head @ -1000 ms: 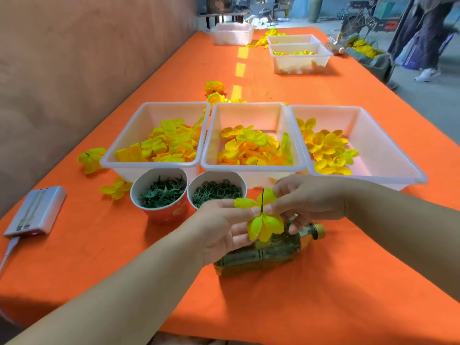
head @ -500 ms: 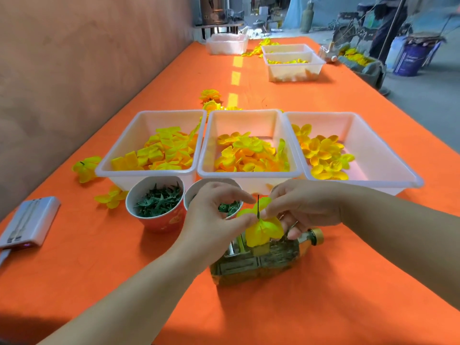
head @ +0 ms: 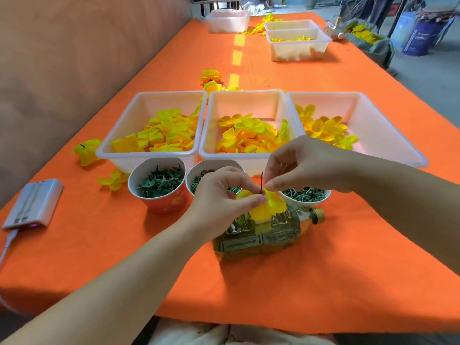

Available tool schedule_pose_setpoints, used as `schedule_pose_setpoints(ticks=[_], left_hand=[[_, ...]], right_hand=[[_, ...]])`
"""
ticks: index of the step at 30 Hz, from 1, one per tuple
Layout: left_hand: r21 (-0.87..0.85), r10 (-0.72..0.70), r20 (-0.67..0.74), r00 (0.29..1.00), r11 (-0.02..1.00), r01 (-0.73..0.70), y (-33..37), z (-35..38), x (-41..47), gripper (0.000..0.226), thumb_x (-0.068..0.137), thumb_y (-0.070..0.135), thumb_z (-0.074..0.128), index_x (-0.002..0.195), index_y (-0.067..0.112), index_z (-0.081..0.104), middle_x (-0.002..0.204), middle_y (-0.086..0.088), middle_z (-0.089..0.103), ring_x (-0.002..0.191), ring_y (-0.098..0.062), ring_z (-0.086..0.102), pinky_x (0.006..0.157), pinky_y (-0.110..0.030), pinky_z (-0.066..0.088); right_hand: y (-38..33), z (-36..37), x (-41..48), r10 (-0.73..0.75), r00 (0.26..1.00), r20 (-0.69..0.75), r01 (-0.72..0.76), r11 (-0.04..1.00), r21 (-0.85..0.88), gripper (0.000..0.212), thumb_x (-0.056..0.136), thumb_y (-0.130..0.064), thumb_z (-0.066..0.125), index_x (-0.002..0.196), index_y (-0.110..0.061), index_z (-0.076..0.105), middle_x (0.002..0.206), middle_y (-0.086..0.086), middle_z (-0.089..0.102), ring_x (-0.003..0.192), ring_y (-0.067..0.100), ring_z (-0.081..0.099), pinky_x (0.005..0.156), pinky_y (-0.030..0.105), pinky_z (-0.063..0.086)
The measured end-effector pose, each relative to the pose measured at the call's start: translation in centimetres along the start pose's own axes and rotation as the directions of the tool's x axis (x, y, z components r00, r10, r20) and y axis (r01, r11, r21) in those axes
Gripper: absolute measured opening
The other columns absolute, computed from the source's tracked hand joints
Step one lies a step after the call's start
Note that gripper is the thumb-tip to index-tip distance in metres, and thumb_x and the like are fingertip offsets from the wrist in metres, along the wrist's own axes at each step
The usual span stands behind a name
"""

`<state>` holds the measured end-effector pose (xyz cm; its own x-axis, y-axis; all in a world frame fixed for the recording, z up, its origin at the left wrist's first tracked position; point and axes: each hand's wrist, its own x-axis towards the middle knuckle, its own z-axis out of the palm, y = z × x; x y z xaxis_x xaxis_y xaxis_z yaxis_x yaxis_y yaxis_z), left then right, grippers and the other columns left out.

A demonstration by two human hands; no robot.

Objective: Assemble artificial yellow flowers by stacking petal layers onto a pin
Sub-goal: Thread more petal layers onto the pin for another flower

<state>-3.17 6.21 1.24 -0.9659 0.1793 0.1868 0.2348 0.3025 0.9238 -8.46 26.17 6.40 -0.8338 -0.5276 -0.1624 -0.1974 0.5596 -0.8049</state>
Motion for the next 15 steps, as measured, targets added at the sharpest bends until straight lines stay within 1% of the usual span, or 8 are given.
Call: schedule_pose_setpoints(ticks=[2,5,7,9,10,12,13,15], left_hand=[[-0.029,0.009,0.003,1.000,1.000,-0.008,-0.2,-0.1,0.0,0.012,0.072,0.026,0.086,0.072,0.034,0.076,0.090,0.004,0.066,0.082,-0.017,0.063,0.067,-0.045,0.048],[-0.095,-0.017,-0.004,1.000,0.995,0.017,-0.8,0.1,-0.4,0.009,0.077,0.018,0.084,0.081,0.025,0.081,0.093,-0.003,0.066,0.086,-0.033,0.063,0.071,-0.052,0.051],[-0.123,-0.013,-0.006,1.000,0.992,0.012,-1.0,0.3,-0.8,0.007,0.081,0.015,0.080,0.087,0.018,0.081,0.091,-0.003,0.065,0.083,-0.027,0.064,0.071,-0.047,0.054],[-0.073,0.028,0.018,0.999,0.997,-0.026,-1.0,0.5,-1.1,0.007,0.086,0.016,0.075,0.091,0.015,0.080,0.091,0.000,0.065,0.080,-0.016,0.063,0.068,-0.037,0.053],[-0.046,0.045,0.040,0.998,0.998,-0.043,-0.9,0.4,-1.2,0.009,0.089,0.017,0.073,0.093,0.014,0.080,0.092,-0.001,0.065,0.080,-0.015,0.063,0.067,-0.034,0.052],[-0.036,0.059,0.070,0.996,0.998,-0.057,-0.9,0.2,-1.3,0.012,0.091,0.019,0.071,0.097,0.014,0.080,0.094,-0.003,0.067,0.082,-0.014,0.064,0.067,-0.029,0.051],[-0.053,0.057,0.074,0.996,0.997,-0.053,-1.0,0.1,-1.3,0.014,0.091,0.020,0.070,0.098,0.013,0.080,0.096,-0.004,0.068,0.085,-0.016,0.065,0.071,-0.031,0.053],[-0.099,0.032,0.079,0.996,0.995,-0.024,-1.1,0.0,-1.3,0.018,0.087,0.020,0.069,0.101,0.011,0.077,0.100,-0.008,0.070,0.093,-0.027,0.068,0.084,-0.045,0.056]], right_hand=[[-0.2,0.1,-0.1,-0.005,0.993,0.121,0.003,1.000,0.024,0.006,0.081,-0.019,0.080,0.083,-0.017,0.075,0.071,0.006,0.070,0.067,0.008,0.065,0.059,0.024,0.049],[0.1,0.3,-0.2,-0.039,0.994,0.107,0.039,0.999,0.001,0.010,0.079,-0.017,0.082,0.081,-0.014,0.073,0.069,0.006,0.071,0.065,0.010,0.066,0.059,0.029,0.049],[-0.1,0.5,-0.4,-0.104,0.992,0.070,0.102,0.994,0.028,0.014,0.075,-0.019,0.085,0.080,-0.014,0.073,0.075,0.014,0.072,0.067,0.017,0.065,0.062,0.037,0.049],[-0.4,0.9,-0.5,-0.156,0.987,0.045,0.154,0.987,0.048,0.016,0.073,-0.019,0.085,0.081,-0.013,0.073,0.076,0.016,0.072,0.066,0.021,0.063,0.060,0.040,0.050],[-0.5,1.1,-0.6,-0.176,0.984,0.033,0.175,0.983,0.048,0.016,0.074,-0.015,0.085,0.083,-0.010,0.073,0.076,0.013,0.072,0.066,0.021,0.063,0.059,0.040,0.049],[-0.4,1.6,-0.7,-0.202,0.979,0.014,0.201,0.979,0.040,0.010,0.079,-0.005,0.081,0.086,-0.004,0.074,0.071,0.004,0.072,0.064,0.015,0.063,0.057,0.031,0.049],[-0.4,1.8,-0.8,-0.210,0.978,0.002,0.210,0.977,0.025,0.007,0.080,-0.003,0.079,0.084,-0.003,0.074,0.070,0.000,0.072,0.063,0.013,0.064,0.058,0.027,0.049],[-0.4,2.1,-1.0,-0.235,0.972,-0.027,0.233,0.972,-0.038,0.006,0.079,-0.003,0.079,0.081,-0.007,0.075,0.069,-0.004,0.072,0.064,0.015,0.067,0.060,0.030,0.052]])
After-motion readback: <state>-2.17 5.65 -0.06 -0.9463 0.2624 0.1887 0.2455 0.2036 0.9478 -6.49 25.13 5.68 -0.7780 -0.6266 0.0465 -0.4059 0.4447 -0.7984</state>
